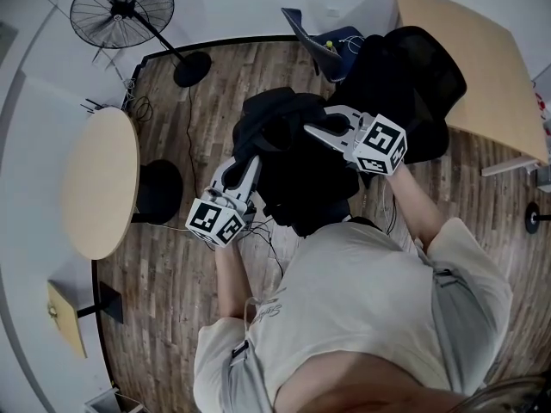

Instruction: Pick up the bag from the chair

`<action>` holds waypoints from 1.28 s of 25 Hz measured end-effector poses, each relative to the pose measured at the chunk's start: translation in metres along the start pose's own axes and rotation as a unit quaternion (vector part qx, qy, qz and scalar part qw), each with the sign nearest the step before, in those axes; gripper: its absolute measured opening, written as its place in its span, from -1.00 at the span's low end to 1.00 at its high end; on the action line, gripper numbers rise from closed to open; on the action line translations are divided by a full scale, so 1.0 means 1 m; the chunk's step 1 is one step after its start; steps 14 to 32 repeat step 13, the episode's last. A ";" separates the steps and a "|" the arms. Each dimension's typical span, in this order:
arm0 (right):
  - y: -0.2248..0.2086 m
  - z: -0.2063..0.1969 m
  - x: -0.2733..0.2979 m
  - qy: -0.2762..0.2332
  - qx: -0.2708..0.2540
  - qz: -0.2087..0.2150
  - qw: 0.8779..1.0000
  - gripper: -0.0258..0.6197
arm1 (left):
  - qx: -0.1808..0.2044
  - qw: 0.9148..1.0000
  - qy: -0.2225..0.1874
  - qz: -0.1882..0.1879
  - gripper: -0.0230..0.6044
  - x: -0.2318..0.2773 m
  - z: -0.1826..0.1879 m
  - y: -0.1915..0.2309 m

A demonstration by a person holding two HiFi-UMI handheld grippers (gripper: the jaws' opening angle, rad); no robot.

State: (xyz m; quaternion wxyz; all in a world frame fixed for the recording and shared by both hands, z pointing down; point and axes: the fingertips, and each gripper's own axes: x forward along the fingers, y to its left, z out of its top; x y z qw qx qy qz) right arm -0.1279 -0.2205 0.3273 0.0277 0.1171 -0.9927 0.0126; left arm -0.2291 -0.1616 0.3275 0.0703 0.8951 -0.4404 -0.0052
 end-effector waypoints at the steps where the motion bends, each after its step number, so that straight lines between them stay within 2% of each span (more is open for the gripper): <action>1: 0.000 -0.001 0.001 0.001 0.001 0.000 1.000 -0.84 | -0.002 1.000 0.001 0.002 -0.78 0.000 -0.002 0.001; 13: -0.003 -0.023 0.006 0.015 0.022 0.011 1.000 -0.84 | -0.017 1.000 0.015 0.009 -0.78 0.002 -0.022 0.008; 32: -0.003 -0.023 0.006 0.015 0.022 0.011 1.000 -0.84 | -0.017 1.000 0.015 0.009 -0.78 0.002 -0.022 0.008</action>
